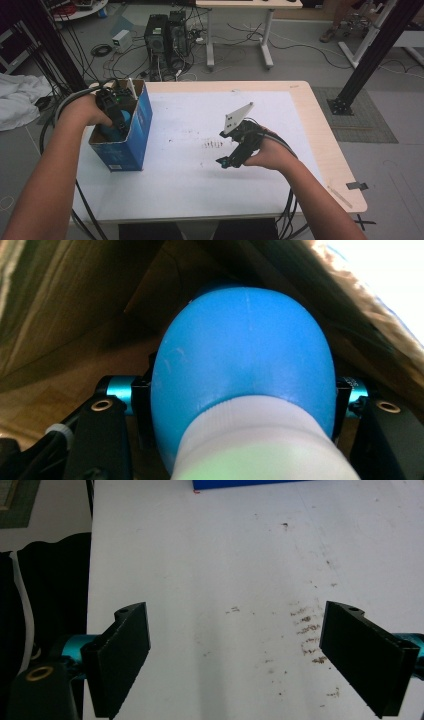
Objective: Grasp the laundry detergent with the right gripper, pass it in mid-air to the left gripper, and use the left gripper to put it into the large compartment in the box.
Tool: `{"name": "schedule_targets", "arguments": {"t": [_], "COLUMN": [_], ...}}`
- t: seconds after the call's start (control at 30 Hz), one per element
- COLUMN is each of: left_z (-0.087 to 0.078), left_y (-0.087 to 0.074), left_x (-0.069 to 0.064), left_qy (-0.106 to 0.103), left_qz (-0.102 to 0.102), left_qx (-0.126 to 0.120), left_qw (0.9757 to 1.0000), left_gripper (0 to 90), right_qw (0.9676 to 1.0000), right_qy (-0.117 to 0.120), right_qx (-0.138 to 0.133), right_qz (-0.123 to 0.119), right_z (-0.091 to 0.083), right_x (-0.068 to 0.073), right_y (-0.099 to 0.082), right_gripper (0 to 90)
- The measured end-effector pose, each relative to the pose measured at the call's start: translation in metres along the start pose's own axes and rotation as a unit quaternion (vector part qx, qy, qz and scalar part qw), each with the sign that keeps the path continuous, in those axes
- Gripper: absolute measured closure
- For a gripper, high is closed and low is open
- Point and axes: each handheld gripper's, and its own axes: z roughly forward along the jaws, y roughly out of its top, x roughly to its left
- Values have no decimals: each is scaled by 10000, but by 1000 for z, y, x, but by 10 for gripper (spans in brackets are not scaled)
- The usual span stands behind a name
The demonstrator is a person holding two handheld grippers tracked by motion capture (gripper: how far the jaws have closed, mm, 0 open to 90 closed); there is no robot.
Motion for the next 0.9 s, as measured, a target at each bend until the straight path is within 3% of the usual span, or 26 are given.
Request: {"name": "schedule_targets", "arguments": {"t": [0.3, 0.43, 0.9], "left_z": [0, -2, -11], "left_y": [0, -2, -2], "left_x": [2, 4, 0], "left_qy": [-5, 86, 49], "left_qz": [25, -63, -84], "left_qx": [-23, -68, -138], "left_qw": [10000, 9999, 9999], "left_gripper": [373, 303, 303], "right_qw": [10000, 10000, 10000], "right_qy": [-20, -3, -2], "right_qx": [-47, -47, -40], "right_qz": [51, 56, 55], "right_z": [0, -1, -2], "right_x": [-2, -2, -1], "right_y": [-2, -2, -2], "right_gripper": [120, 120, 120]}}
